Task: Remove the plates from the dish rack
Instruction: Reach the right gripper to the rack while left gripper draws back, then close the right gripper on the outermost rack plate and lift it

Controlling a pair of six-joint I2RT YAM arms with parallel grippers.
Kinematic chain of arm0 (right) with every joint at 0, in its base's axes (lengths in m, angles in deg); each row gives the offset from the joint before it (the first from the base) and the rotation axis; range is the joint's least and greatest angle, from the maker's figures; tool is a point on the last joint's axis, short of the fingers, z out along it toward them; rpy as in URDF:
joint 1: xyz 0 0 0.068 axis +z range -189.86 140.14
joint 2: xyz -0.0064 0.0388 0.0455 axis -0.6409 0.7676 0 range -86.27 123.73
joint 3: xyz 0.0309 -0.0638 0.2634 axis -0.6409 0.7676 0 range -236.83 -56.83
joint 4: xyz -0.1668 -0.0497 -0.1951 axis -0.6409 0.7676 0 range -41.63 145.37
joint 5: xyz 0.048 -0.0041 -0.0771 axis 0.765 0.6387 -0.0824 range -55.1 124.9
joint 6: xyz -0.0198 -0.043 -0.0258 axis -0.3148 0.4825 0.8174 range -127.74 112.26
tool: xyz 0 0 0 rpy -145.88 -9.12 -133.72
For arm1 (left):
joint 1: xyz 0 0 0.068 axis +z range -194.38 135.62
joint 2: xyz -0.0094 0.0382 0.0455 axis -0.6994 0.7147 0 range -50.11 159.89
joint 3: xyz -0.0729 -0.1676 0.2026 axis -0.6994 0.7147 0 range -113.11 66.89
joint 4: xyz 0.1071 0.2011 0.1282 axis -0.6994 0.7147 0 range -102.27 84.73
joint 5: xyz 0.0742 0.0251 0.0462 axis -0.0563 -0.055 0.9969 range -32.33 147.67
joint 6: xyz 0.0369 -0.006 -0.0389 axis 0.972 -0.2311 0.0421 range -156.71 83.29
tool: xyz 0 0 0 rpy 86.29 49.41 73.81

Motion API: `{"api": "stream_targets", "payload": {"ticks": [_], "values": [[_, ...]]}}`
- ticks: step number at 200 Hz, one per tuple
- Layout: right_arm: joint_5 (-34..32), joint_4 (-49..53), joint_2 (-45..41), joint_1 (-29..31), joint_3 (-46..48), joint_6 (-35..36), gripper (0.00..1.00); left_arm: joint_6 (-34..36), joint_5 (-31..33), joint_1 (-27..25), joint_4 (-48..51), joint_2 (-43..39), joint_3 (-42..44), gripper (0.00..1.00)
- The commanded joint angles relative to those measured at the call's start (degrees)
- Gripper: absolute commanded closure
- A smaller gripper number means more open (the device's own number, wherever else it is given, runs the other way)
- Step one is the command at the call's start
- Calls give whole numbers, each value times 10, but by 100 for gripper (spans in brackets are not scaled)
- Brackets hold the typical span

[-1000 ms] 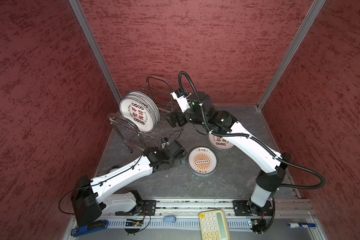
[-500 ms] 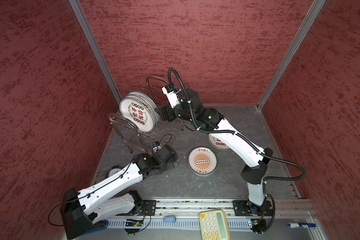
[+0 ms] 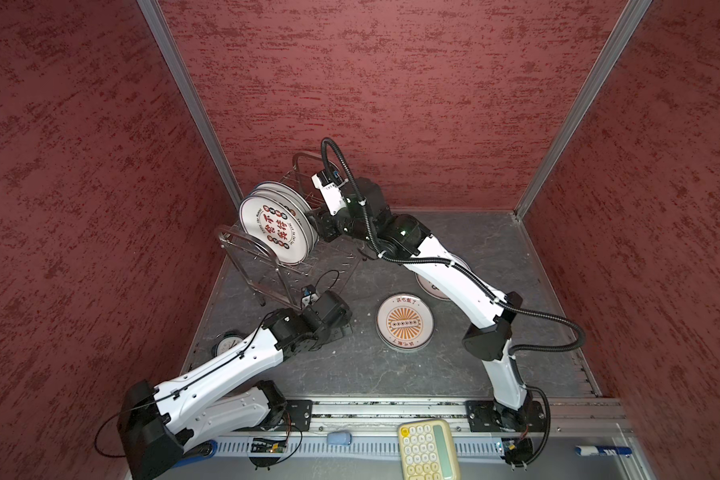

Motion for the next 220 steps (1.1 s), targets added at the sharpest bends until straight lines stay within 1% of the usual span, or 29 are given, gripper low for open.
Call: {"api": "stream_targets", "payload": {"ticks": [1,41,67,89,105,122,144,195,220], "values": [[5,9,19,2,-31,8,57,2,-1,7,-8,-6,10,1],[23,3,23,4,-34,1,65,12,-5,19,-22,-6,11,1],[32,1,27,5,-34,-1,73,20,-5,24,-32,-4,9,0],[48,4,29,7,-34,-4,78,30,-14,30,-46,-2,8,1],[46,6,29,11,-34,-4,80,35,-16,31,-49,2,4,1],[43,8,29,13,-34,-2,86,39,-15,32,-48,7,-2,0],[28,8,27,17,-34,1,93,39,-15,33,-49,8,-5,0],[-29,-5,13,26,-38,29,99,37,-15,32,-56,-5,-1,1],[-78,-22,4,33,-39,43,100,38,-14,32,-55,-8,-3,1]]}}
